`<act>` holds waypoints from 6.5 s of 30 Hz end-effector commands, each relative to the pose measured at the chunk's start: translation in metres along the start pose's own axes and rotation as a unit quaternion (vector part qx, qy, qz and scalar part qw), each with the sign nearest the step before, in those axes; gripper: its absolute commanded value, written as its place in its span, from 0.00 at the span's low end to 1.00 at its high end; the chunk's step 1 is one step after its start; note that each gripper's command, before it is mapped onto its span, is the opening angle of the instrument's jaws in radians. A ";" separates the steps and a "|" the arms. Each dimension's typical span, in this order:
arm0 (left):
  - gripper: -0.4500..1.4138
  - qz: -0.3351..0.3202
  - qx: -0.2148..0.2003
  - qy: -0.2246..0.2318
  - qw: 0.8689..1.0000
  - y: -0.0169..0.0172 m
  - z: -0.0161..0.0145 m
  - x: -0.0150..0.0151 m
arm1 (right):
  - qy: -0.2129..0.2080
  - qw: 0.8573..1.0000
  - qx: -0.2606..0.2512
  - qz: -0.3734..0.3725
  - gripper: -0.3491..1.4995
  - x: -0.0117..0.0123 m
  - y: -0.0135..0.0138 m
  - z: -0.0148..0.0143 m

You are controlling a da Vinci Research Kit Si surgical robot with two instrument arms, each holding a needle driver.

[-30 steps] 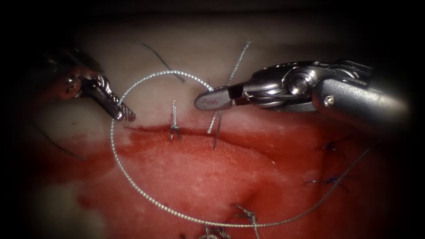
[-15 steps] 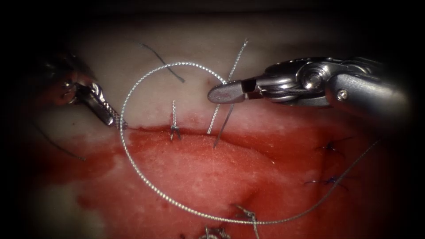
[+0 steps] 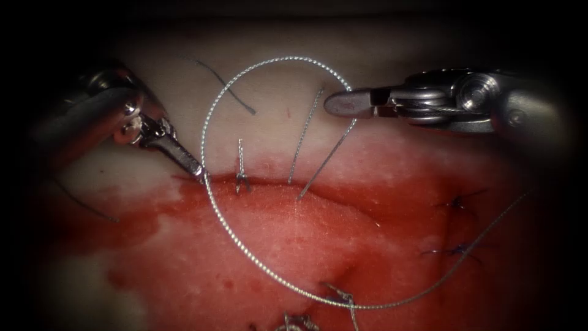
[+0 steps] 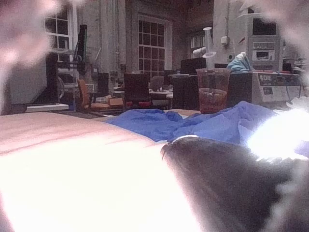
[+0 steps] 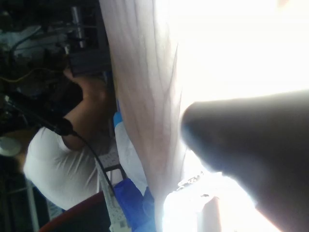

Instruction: Wound Closure

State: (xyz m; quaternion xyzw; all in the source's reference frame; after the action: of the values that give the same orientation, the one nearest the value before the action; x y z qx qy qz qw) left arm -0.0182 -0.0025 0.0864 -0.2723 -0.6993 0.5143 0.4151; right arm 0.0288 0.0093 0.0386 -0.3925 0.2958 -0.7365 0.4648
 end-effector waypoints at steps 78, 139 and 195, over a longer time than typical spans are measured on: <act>0.00 0.150 0.077 -0.082 0.982 -0.0023 0.0056 0.0002 | -0.276 0.885 -0.369 0.068 0.00 0.0001 0.0019 0.0105; 0.00 0.544 0.103 -0.135 0.822 0.0070 0.0044 -0.0016 | -0.128 0.887 -0.307 -0.322 0.00 0.0015 0.0021 0.0156; 0.00 0.420 -0.038 0.041 0.906 0.0076 0.0047 0.0003 | -0.082 0.866 -0.252 -0.423 0.30 0.0041 0.0058 0.0172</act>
State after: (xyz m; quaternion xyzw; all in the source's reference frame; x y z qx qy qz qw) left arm -0.0226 -0.0033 0.0799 -0.5739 -0.5257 0.6012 0.1814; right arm 0.0444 0.0009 0.0449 -0.6449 0.2567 -0.7199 -0.0066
